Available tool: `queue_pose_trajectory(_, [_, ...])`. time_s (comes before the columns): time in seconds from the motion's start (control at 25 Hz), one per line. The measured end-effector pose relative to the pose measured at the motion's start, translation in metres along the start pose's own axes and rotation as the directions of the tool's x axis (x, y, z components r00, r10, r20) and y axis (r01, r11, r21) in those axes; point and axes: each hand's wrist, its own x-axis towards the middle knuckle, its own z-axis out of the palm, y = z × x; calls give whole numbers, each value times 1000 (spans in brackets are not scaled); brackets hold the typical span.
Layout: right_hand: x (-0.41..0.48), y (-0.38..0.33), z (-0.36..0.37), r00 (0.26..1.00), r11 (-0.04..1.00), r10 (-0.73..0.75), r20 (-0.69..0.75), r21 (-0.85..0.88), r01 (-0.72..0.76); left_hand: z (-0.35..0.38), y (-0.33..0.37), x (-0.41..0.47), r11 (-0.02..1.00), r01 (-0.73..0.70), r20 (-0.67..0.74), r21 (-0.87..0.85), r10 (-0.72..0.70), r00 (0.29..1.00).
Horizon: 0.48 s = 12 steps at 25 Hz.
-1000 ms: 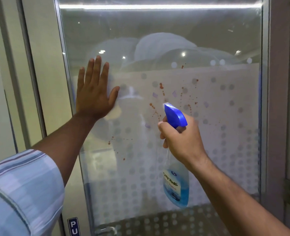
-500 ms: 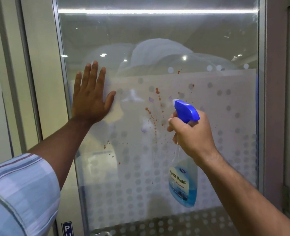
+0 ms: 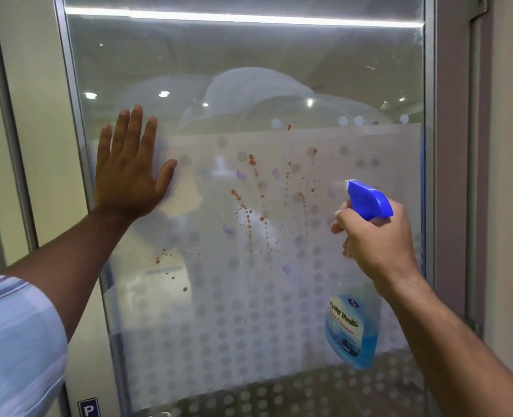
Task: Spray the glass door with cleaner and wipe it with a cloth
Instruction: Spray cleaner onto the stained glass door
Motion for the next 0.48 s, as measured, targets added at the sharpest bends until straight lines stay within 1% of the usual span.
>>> queue_pose_trajectory(0.2, [-26,13,1,997,999,34,69,-28,-32,0,-2,-1,1000,10,-3,9,-10,1000])
queue_pose_trajectory(0.36, [-60,18,25,981,999,51,190,-30,-46,-1,-2,0,999,24,1,22,-24,1000])
queue_pose_trajectory(0.48, [-82,13,47,966,999,43,253,4,-45,-3,0,1,999,33,10,29,-34,999])
